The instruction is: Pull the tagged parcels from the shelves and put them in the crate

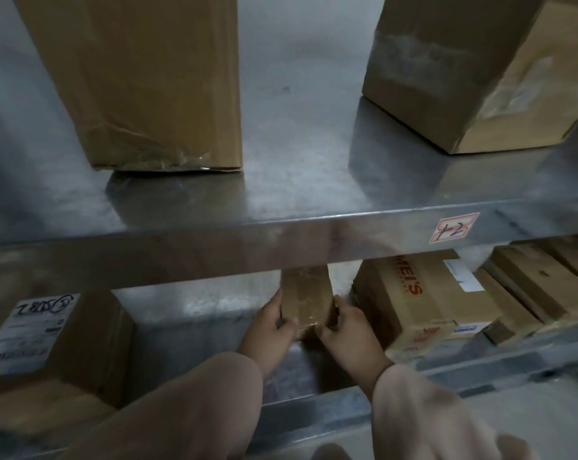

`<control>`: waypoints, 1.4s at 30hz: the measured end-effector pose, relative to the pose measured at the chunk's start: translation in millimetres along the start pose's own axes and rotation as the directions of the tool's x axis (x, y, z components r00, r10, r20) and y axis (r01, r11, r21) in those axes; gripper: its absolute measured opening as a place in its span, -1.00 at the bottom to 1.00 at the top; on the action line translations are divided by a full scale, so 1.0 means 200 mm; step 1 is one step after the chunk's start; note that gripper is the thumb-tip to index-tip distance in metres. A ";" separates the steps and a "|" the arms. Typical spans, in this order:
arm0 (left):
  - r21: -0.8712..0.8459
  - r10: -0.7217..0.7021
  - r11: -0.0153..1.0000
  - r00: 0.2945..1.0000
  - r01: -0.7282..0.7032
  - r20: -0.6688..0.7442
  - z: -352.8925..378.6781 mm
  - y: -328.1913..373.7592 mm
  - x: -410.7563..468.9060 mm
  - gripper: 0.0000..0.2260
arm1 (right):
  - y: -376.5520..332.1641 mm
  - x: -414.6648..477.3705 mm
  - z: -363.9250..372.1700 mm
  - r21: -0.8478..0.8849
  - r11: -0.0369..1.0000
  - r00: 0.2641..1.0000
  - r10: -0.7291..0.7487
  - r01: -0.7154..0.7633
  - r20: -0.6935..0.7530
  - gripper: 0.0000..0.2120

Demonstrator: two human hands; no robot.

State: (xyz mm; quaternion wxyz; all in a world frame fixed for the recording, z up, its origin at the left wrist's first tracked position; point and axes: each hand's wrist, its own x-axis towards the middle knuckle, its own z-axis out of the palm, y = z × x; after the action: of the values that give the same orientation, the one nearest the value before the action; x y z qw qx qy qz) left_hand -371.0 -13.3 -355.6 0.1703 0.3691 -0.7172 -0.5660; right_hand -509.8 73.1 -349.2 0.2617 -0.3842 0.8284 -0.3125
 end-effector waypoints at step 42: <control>0.058 -0.162 0.982 0.963 0.178 -0.215 -0.07 -0.06 -0.18 -0.57 | 0.04 -0.20 -0.22 0.137 0.941 0.941 -0.283 0.310 -0.188 -0.51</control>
State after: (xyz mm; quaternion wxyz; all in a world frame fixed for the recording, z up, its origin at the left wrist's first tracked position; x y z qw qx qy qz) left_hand -334.3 1.9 -356.6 0.1814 0.4931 -0.6822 -0.5085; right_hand -520.2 123.0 -317.7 0.1725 -0.4546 0.7511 -0.4466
